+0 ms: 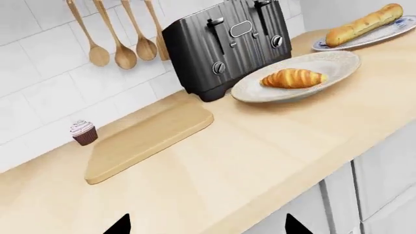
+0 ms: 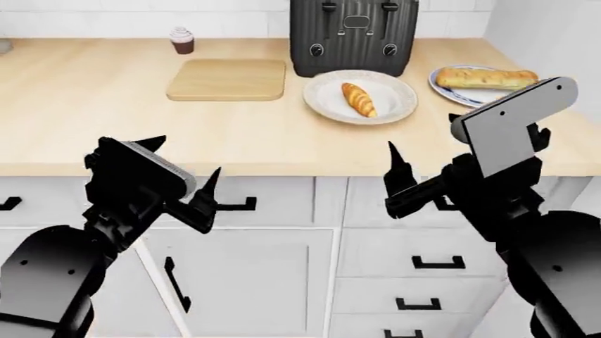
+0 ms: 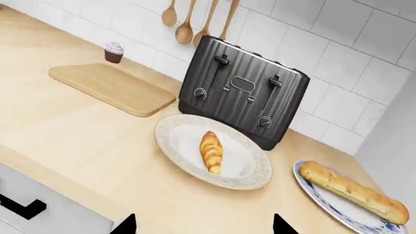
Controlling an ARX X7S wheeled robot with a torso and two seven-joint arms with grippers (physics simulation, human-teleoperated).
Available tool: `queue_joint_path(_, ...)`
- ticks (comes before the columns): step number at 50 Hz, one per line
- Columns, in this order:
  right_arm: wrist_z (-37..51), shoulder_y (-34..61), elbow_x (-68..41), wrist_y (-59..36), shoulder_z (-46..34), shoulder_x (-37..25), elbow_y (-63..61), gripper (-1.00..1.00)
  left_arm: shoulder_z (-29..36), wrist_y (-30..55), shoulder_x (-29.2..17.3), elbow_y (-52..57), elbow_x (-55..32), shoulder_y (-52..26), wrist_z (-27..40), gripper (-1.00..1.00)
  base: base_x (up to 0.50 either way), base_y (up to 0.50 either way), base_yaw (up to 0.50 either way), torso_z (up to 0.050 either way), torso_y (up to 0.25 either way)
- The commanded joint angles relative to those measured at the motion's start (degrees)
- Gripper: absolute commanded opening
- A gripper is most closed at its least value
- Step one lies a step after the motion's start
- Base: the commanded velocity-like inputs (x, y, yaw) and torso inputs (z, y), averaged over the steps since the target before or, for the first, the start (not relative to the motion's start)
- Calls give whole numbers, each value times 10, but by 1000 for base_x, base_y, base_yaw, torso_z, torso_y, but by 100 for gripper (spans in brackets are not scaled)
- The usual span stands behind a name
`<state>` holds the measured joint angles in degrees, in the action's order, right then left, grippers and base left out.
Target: From the different types of pastries on the counter, select a croissant and place it on the cutting board. Then retrieve a jar of jam from the cabinet and place it alongside the croissant on the cutting board.
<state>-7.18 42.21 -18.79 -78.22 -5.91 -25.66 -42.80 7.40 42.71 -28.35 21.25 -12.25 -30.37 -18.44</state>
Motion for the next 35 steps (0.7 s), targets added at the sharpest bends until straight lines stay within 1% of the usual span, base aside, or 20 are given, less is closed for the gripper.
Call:
queue_joint_path(1, 22, 125, -91, -115, -4, -30, -1, 100, -20, 75, -39, 29, -18, -61, -24, 100, 387, 445, 0, 0, 0)
queue_joint_path(6, 27, 123, -104, -107, -8, -40, 10, 100, -16, 52, -47, 28, -10, -57, -26, 100, 449, 373, 0, 0, 0)
queue_joint_path(14, 34, 131, -118, -111, -14, -51, 18, 100, -3, 42, -53, 22, -1, -65, -28, 100, 500, 141, 0, 0, 0)
queue_joint_path(22, 87, 134, -203, -115, 9, -70, 21, 100, 6, 53, -60, 33, 1, -77, -31, 100, 500, 4, 0, 0, 0)
queue_joint_path(35, 128, 134, -275, -114, 16, -83, 32, 100, 28, 66, -79, 40, 9, -95, -42, 100, 500, 0, 0, 0, 1)
